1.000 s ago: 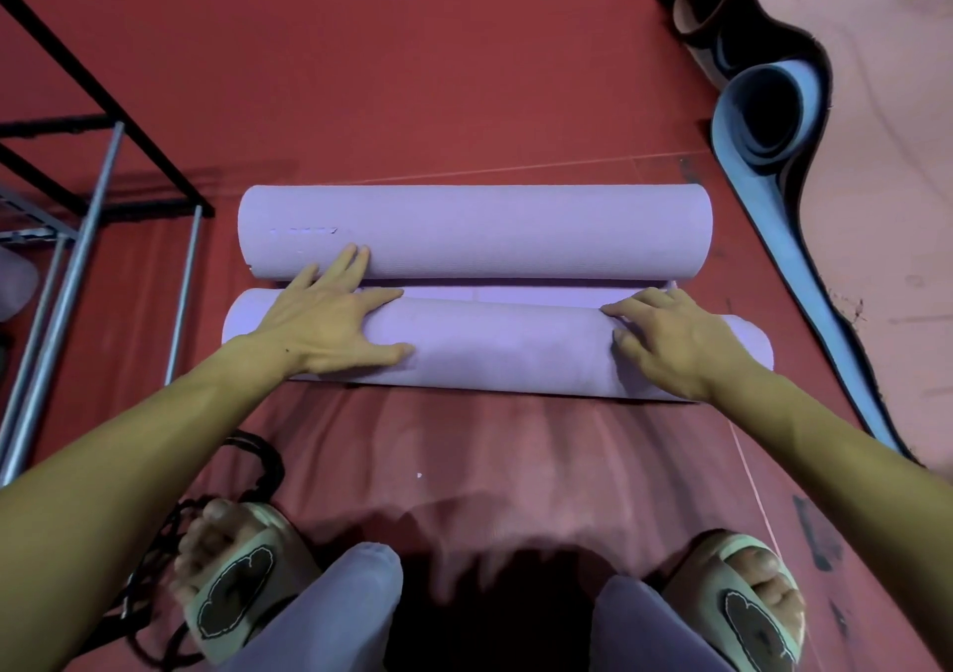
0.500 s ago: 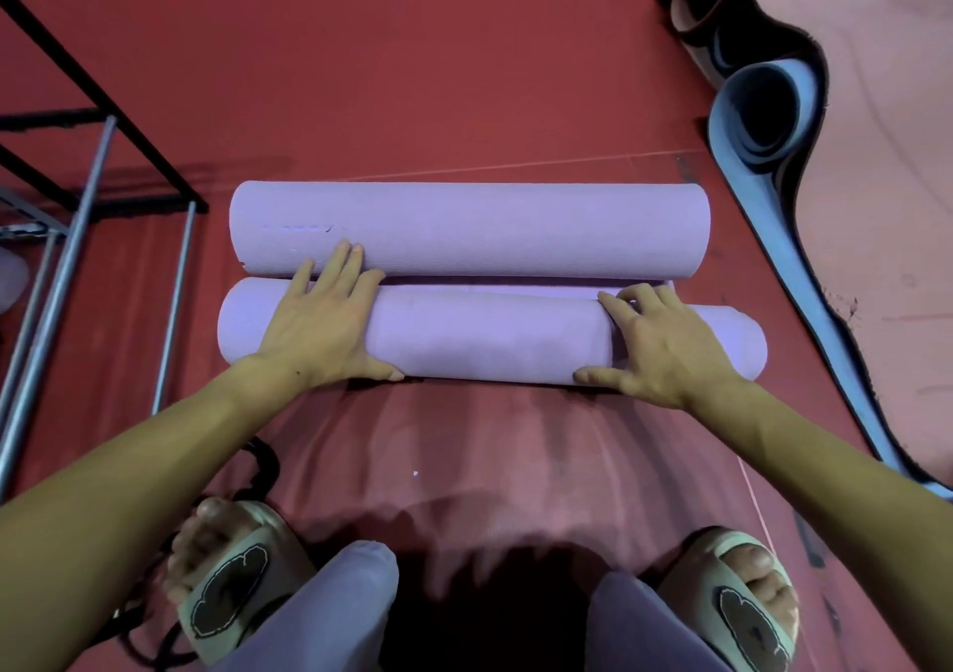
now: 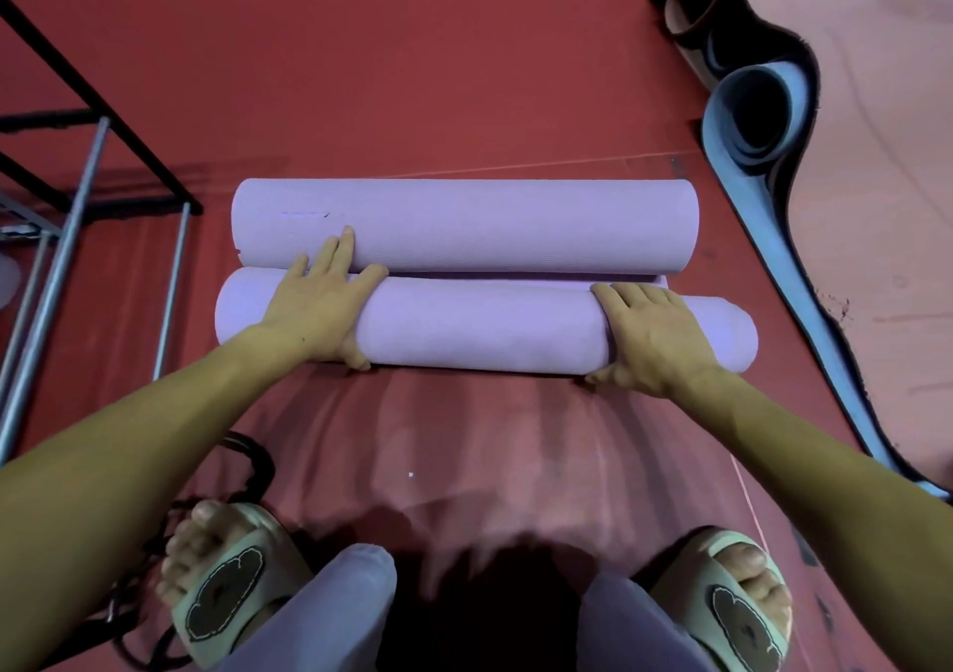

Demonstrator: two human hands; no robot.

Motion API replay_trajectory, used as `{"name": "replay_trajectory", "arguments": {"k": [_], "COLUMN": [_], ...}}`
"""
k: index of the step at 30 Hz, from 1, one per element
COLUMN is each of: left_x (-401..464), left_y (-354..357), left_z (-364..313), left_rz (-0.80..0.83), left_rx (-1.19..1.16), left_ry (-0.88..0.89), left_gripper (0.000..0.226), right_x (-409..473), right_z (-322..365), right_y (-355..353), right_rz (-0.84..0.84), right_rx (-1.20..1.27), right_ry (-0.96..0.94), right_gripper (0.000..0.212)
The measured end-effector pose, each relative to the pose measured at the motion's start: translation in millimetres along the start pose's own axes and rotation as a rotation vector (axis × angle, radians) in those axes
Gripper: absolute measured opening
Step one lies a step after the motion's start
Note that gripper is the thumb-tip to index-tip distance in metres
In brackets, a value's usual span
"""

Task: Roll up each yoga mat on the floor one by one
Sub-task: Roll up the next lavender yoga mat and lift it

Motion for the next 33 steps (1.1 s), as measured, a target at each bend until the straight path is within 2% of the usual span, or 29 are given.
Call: {"name": "replay_trajectory", "arguments": {"k": [5, 8, 10, 12, 18, 21, 28, 33], "left_x": [-15, -27, -38, -50, -48, -42, -36, -32], "left_y": [2, 1, 5, 12, 9, 2, -5, -13], "left_z": [1, -6, -14, -22, -21, -17, 1, 5], "left_rz": [0.083, 0.243, 0.352, 0.412, 0.464, 0.484, 0.361, 0.309], "left_rx": [-0.134, -0.158, -0.152, -0.143, -0.211, -0.216, -0.199, -0.182], "left_ry": [0.056, 0.083, 0.098, 0.099, 0.098, 0.09, 0.058, 0.045], "left_gripper": [0.123, 0.129, 0.134, 0.136, 0.133, 0.131, 0.145, 0.146], "right_x": [-10, -29, -44, -54, -48, -40, -22, -16], "right_z": [-2, -3, 0, 1, 2, 1, -5, -9], "right_y": [-4, -10, -12, -9, -12, -15, -26, -27], "right_rz": [0.131, 0.321, 0.48, 0.553, 0.659, 0.71, 0.635, 0.618], "right_rx": [-0.031, -0.02, -0.013, -0.013, 0.044, 0.069, 0.019, 0.127], "right_ry": [-0.029, -0.045, -0.064, -0.093, -0.077, -0.052, -0.035, 0.012], "right_gripper": [0.114, 0.095, 0.093, 0.095, 0.095, 0.103, 0.137, 0.145]}}
Point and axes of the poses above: each hand's wrist, its own x-axis towards the middle knuckle, its own y-axis out of the palm, z = x × y, the point moved 3 cm from there along x, towards the middle knuckle, and after that the axes turned 13 degrees about y, right-handed, at the moved point
